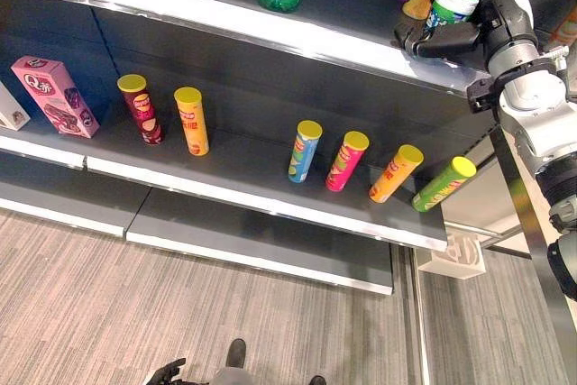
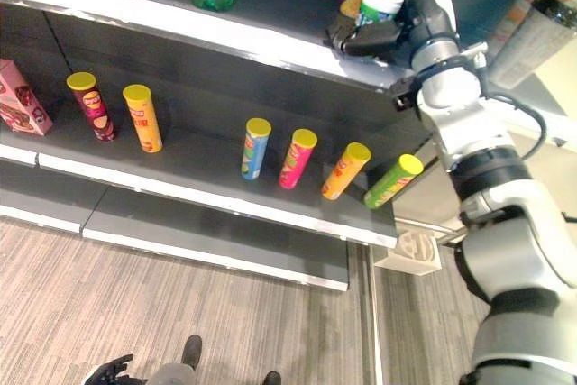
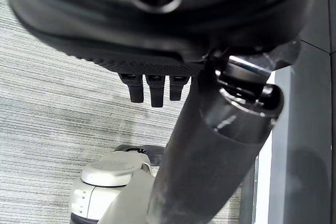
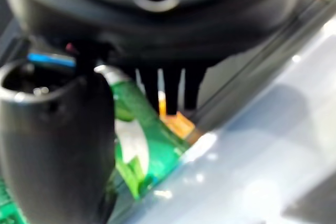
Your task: Put the goods on the table back onto the shelves and tidy them up.
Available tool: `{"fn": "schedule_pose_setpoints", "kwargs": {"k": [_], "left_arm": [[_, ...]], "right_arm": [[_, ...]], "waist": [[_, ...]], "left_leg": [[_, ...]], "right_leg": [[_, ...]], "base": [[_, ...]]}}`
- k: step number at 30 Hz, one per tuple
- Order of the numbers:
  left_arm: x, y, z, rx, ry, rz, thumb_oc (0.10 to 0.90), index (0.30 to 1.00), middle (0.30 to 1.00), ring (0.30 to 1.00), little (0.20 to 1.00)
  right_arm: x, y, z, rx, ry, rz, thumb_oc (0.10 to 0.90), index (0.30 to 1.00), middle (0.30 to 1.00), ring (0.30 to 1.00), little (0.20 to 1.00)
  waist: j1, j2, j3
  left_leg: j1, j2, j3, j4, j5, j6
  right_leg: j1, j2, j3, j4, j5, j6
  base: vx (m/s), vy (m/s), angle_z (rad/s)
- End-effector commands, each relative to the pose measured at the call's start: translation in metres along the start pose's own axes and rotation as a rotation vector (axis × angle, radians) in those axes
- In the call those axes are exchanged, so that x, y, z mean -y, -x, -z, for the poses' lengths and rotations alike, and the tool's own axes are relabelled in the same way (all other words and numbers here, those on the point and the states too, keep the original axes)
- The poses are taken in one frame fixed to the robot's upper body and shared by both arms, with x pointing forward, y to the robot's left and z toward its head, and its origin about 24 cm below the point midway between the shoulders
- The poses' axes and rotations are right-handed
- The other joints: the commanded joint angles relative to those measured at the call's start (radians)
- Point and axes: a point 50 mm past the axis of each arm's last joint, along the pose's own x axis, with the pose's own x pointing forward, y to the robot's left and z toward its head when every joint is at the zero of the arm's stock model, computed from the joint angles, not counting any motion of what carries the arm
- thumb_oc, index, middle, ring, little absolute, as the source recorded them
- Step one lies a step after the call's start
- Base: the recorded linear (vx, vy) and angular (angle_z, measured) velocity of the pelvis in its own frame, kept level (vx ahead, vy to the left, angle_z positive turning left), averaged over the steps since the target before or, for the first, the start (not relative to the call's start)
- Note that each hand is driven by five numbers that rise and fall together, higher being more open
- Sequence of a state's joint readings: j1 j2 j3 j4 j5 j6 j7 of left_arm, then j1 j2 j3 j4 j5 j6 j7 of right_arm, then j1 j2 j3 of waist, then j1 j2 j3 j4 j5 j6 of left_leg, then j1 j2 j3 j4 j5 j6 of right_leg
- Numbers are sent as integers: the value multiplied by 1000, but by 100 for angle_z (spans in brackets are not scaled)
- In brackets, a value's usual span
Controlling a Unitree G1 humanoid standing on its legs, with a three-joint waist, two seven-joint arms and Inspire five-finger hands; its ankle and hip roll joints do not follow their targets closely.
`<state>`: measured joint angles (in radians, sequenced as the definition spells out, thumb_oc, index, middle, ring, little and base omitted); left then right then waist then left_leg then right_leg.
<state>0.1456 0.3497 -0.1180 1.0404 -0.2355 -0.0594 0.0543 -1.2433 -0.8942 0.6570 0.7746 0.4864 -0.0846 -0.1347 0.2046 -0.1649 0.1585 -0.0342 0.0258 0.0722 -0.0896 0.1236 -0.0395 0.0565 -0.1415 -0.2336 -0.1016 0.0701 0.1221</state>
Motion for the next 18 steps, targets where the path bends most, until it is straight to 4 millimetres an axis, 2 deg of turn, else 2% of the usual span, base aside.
{"fn": "schedule_pose_setpoints", "kwargs": {"k": [1, 8, 18], "left_arm": [[-11, -3, -12, 39, -41, -27, 800, 900, 900, 900, 900], [-11, -3, -12, 35, -41, -29, 800, 900, 900, 900, 900], [-11, -3, -11, 24, -45, -32, 800, 900, 900, 900, 900]], "right_arm": [[48, -11, -72, 241, -49, 173, 800, 900, 900, 900, 900], [63, -4, -82, 305, -90, 233, 800, 900, 900, 900, 900], [75, 9, -92, 410, -202, 292, 800, 900, 900, 900, 900]], "waist": [[24, -26, 0], [18, -32, 1], [12, -33, -1]], "left_leg": [[22, 4, -42, 2, -111, -32], [26, 2, -42, 2, -115, -31], [29, 3, -40, 2, -121, -31]], "right_leg": [[81, 3, -39, 14, -66, 61], [81, 1, -42, 15, -67, 63], [81, -3, -43, 16, -68, 64]], "base": [[0, 0, 0], [0, 0, 0], [0, 0, 0]]}}
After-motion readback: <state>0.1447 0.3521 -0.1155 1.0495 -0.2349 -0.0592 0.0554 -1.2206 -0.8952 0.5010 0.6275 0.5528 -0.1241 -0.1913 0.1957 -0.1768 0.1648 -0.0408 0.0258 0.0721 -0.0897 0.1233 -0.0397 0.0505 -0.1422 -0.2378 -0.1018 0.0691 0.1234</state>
